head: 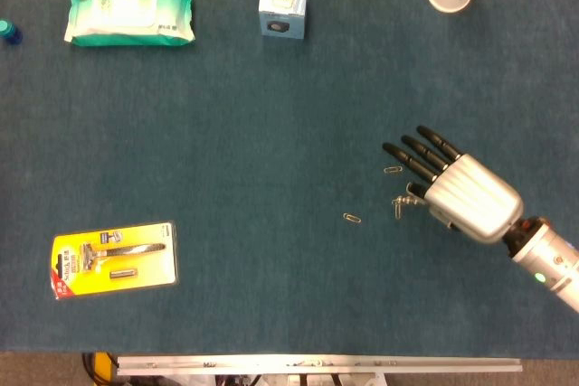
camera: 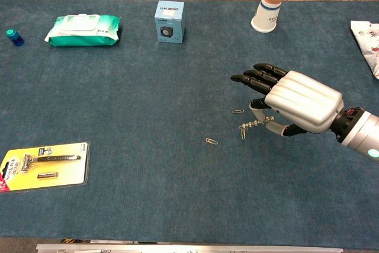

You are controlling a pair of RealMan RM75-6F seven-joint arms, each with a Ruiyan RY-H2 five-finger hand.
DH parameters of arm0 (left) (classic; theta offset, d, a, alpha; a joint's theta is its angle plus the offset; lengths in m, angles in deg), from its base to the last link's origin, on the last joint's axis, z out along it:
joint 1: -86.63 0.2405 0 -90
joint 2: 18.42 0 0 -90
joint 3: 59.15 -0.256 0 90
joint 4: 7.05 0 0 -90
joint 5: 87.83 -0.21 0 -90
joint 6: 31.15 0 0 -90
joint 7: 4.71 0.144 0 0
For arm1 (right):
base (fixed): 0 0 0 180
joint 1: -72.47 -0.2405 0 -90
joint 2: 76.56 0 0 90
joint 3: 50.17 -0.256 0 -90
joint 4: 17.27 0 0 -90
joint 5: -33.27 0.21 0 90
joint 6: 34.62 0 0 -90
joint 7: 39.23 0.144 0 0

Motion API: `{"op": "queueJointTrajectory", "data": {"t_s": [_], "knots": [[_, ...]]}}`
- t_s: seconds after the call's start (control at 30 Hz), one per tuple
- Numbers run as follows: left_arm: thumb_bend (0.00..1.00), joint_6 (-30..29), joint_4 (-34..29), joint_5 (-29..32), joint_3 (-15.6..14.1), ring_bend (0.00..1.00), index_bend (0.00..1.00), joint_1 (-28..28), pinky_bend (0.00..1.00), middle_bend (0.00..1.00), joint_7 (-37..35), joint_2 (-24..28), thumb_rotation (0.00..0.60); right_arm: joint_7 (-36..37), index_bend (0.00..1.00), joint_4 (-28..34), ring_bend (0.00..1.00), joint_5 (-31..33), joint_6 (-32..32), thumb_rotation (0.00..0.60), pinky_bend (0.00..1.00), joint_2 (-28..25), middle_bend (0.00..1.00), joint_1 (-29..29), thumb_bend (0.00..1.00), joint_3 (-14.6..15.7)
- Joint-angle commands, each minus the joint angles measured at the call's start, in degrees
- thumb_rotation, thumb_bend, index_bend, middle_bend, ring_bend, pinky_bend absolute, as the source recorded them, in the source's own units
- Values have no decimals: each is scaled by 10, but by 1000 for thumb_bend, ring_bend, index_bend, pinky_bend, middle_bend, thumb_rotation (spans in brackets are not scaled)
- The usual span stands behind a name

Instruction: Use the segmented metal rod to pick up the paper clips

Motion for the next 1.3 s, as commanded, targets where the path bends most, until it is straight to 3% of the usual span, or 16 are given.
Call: {"op": "queueJointTrajectory", "data": {"t_s": [0.03, 0.53, 1.3], "knots": [[255, 1, 0, 1, 0, 384, 543, 0, 609, 462, 0, 0, 600, 2, 618, -2, 0, 6, -1, 600, 11, -1, 26, -2, 305, -6], [255, 6, 2, 2, 1, 383, 543, -1, 609, 462, -3, 0, 600, 7, 618, -18, 0, 44, 17, 600, 11, 8, 26, -22, 305, -38], [255, 8, 2, 2, 0, 384, 543, -1, 609, 462, -10, 2, 600, 16, 618, -63, 0, 80, 39, 600, 11, 36, 26, -37, 305, -43]]}}
